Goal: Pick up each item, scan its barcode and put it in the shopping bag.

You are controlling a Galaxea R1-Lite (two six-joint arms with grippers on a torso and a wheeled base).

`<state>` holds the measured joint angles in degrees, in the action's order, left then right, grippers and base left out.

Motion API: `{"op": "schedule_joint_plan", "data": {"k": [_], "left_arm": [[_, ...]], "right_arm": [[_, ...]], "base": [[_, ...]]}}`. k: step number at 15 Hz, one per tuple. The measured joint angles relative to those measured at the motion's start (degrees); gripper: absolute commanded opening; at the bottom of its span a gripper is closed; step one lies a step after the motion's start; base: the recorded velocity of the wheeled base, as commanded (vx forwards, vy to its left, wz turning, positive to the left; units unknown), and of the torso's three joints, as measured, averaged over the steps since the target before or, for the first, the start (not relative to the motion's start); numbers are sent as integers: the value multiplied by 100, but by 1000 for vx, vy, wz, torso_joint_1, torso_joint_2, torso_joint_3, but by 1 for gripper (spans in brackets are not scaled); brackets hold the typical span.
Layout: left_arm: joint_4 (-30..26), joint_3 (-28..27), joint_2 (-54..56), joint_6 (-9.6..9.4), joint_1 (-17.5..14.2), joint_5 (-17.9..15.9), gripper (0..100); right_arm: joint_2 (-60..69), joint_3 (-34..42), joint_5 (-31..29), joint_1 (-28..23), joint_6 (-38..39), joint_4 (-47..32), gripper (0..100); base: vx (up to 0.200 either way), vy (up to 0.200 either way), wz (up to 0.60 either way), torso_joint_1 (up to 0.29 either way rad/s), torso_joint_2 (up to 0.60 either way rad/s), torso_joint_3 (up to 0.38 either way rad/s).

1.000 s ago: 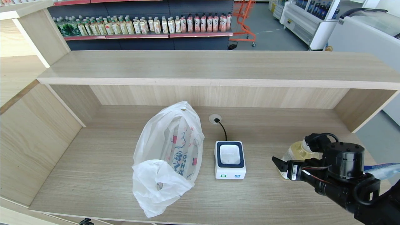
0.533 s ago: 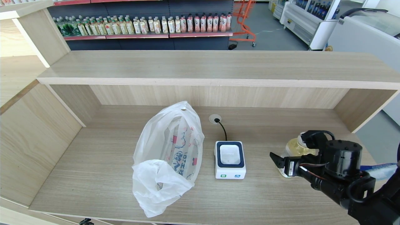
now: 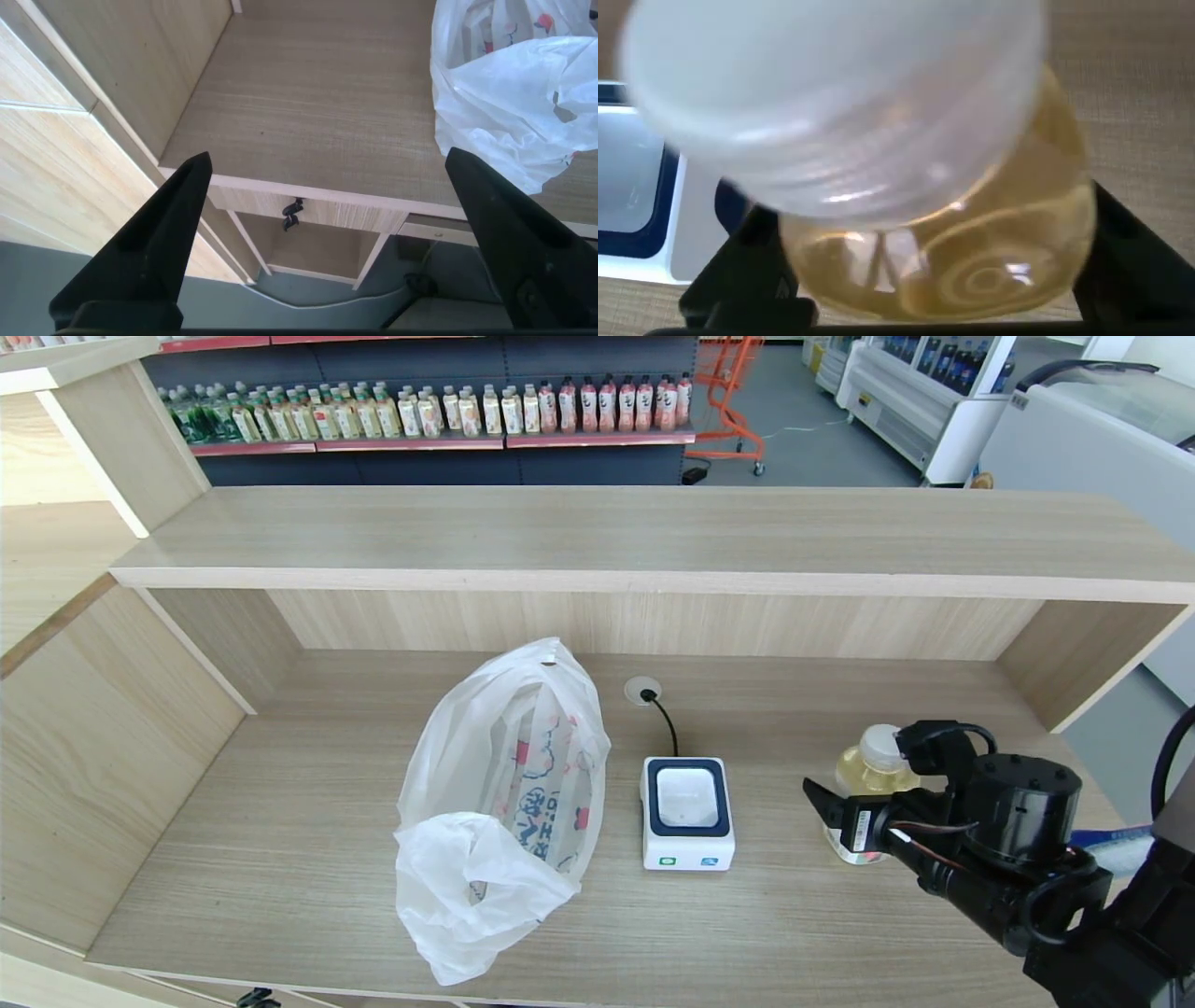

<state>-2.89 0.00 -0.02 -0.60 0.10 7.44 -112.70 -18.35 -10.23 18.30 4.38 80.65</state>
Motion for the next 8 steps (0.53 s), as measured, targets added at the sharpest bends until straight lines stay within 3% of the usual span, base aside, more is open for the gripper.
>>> {"op": "schedule_joint_plan", "data": {"k": [8], "left_arm": [[0, 0, 0, 0, 0, 0, 100]], "right_arm": [[-119, 71, -17, -20, -362, 26, 0]], "base": [[0, 0, 0, 0, 0, 0]]}}
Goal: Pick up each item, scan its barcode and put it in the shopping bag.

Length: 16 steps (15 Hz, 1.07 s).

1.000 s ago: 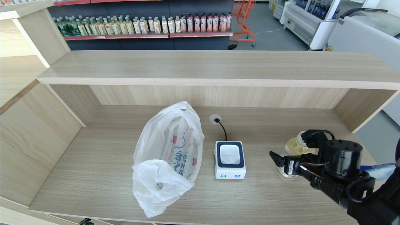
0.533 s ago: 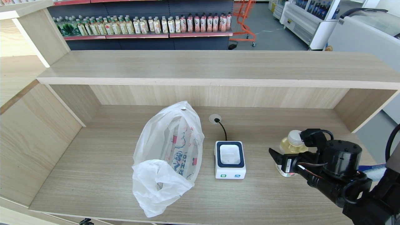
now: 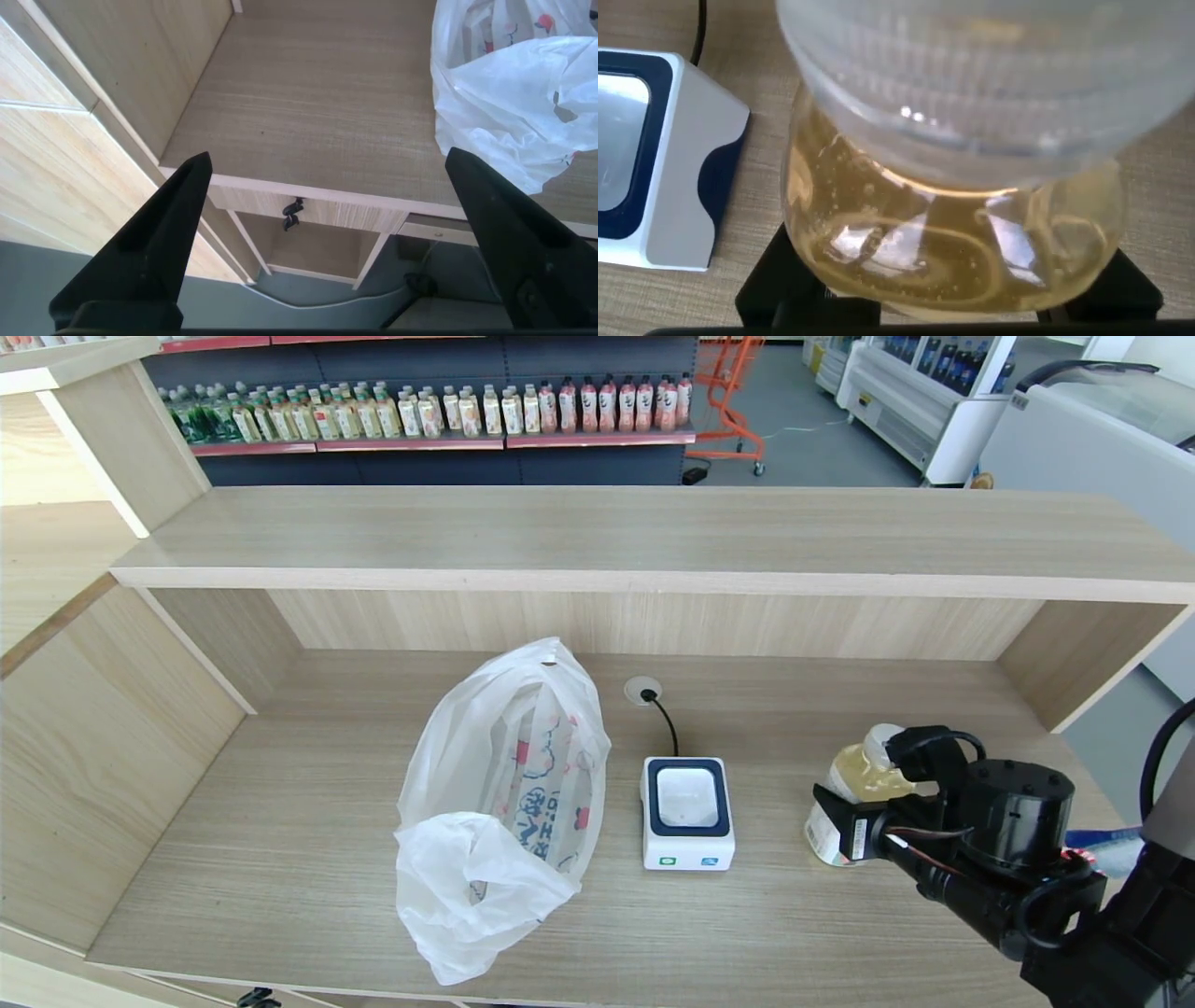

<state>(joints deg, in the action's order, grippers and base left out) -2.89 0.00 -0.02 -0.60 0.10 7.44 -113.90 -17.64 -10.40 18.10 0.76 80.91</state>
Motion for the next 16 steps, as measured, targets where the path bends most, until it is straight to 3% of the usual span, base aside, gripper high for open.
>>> {"op": "schedule_joint_plan", "data": {"k": [4, 6, 9, 12, 13, 16], "left_arm": [[0, 0, 0, -2, 0, 0, 100], [0, 0, 0, -2, 0, 0, 100], [-1, 0, 0, -2, 0, 0, 100], [0, 0, 0, -2, 0, 0, 100], [0, 0, 0, -2, -2, 0, 100], [0, 0, 0, -2, -5, 0, 100]], "right_arm": [[74, -11, 69, -50, 26, -61, 0], [402, -107, 461, -151, 63, -550, 0], [1816, -540, 1948, -411, 169, -2729, 0], [3473, -1513, 4521, -689, 536, -5138, 0], [3829, -1810, 4966, -719, 745, -5458, 0], [4395, -2235, 5337, -325, 1635, -5578, 0]], "base": [[0, 0, 0, 0, 0, 0], [0, 0, 0, 0, 0, 0], [0, 0, 0, 0, 0, 0], [0, 0, 0, 0, 0, 0], [0, 0, 0, 0, 0, 0], [0, 0, 0, 0, 0, 0]]}}
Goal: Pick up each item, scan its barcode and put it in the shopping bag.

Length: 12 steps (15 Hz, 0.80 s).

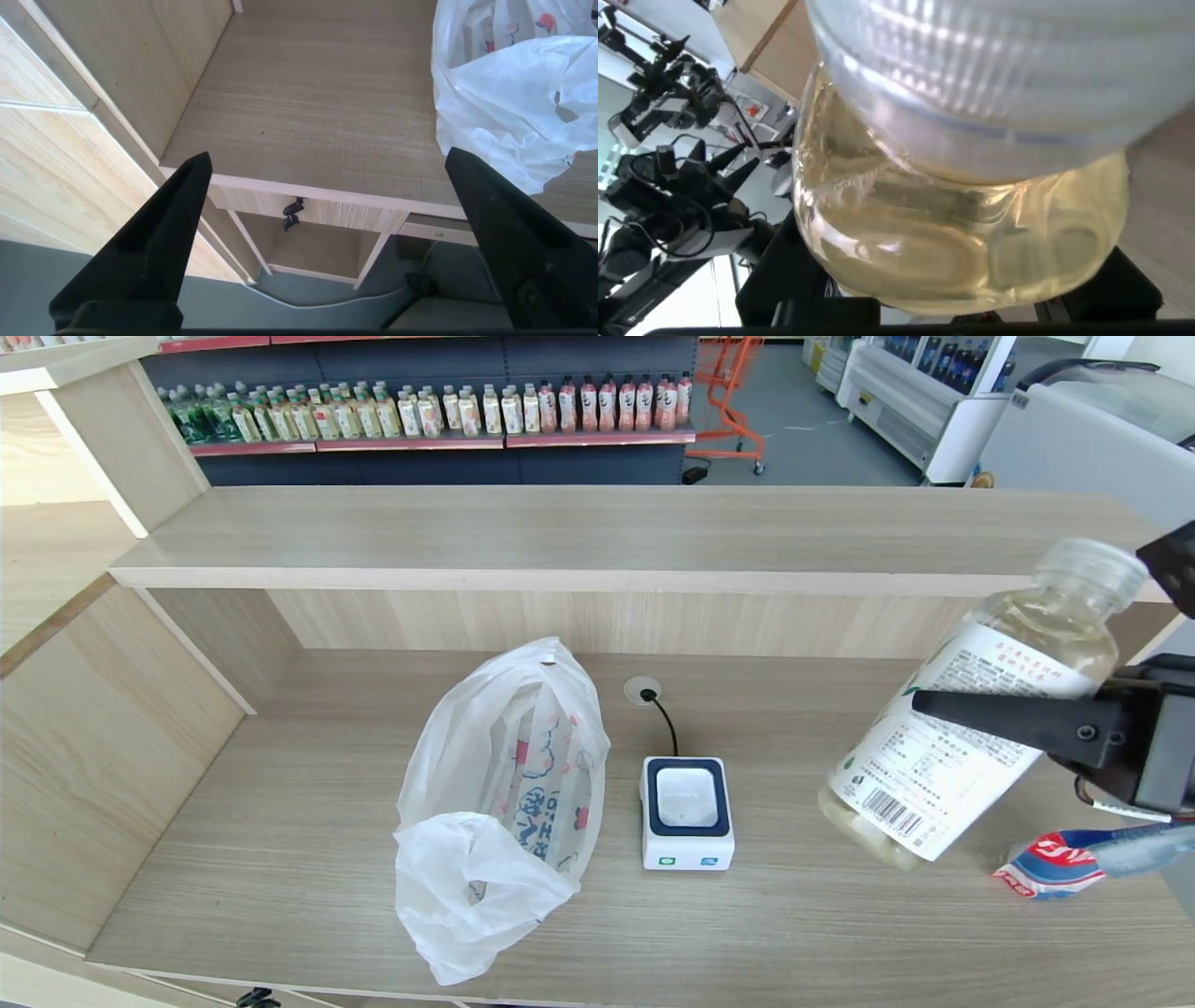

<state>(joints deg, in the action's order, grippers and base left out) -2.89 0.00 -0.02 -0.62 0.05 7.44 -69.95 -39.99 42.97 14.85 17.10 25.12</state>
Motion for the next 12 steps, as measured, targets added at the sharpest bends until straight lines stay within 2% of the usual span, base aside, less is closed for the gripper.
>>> {"op": "schedule_joint_plan", "data": {"k": [6, 12], "left_arm": [[-1, 0, 0, 0, 5, 2, 100], [0, 0, 0, 0, 5, 0, 100]], "right_arm": [[234, 112, 196, 745, 224, -17, 0], [210, 145, 306, 896, 336, -9, 0]], "base": [[0, 0, 0, 0, 0, 0], [0, 0, 0, 0, 0, 0]]}}
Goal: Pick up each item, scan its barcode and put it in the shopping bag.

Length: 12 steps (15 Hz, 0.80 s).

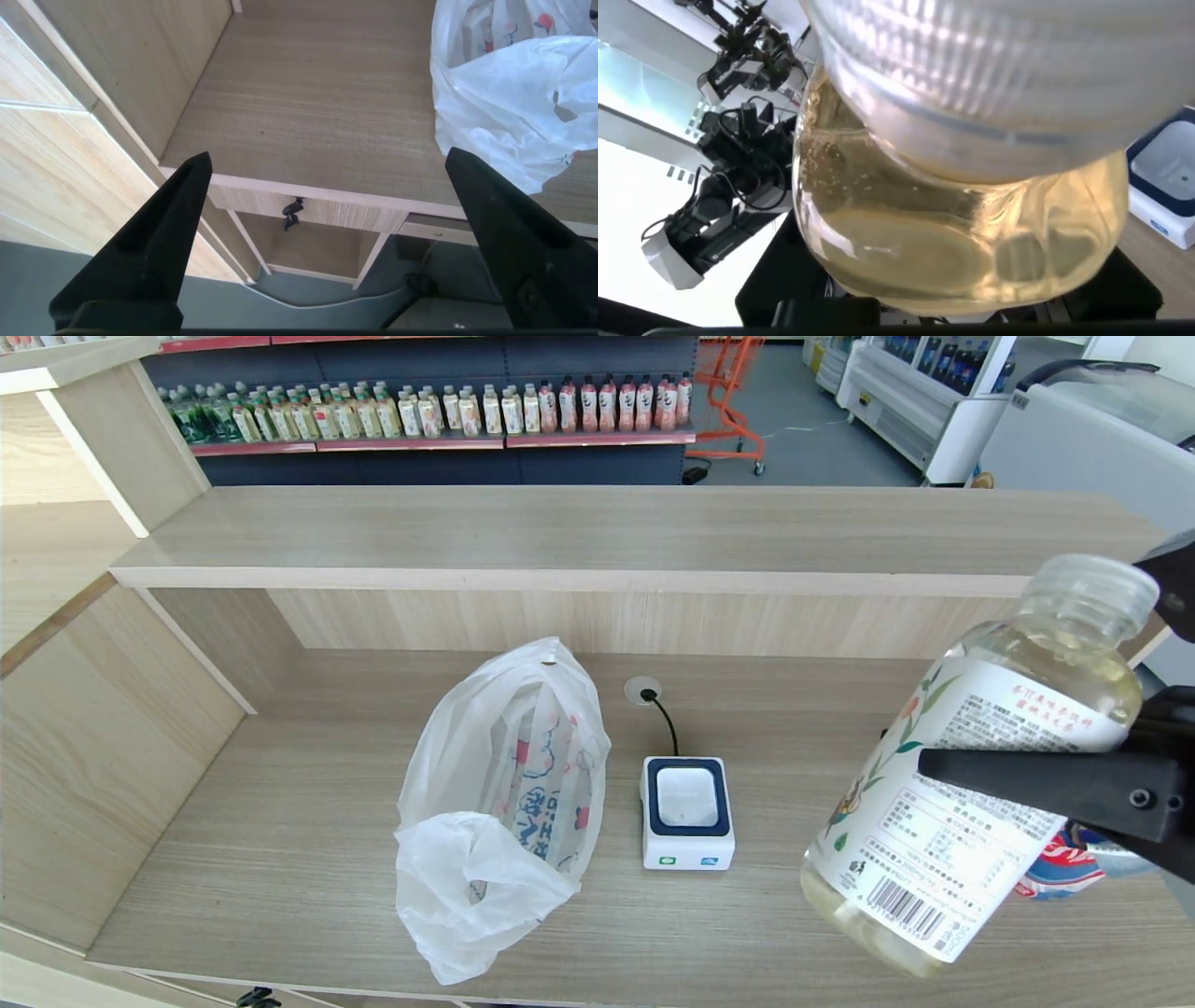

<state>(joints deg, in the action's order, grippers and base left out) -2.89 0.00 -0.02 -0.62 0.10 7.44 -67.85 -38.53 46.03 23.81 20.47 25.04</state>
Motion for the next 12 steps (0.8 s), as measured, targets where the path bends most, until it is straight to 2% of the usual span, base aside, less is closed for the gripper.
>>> {"op": "schedule_joint_plan", "data": {"k": [7, 12], "left_arm": [[0, 0, 0, 0, 0, 0, 100], [0, 0, 0, 0, 0, 0, 100]], "right_arm": [[-44, 12, 438, 46, 151, -2, 0], [-48, 9, 457, 78, 172, 0, 0]], "base": [[0, 0, 0, 0, 0, 0], [0, 0, 0, 0, 0, 0]]}}
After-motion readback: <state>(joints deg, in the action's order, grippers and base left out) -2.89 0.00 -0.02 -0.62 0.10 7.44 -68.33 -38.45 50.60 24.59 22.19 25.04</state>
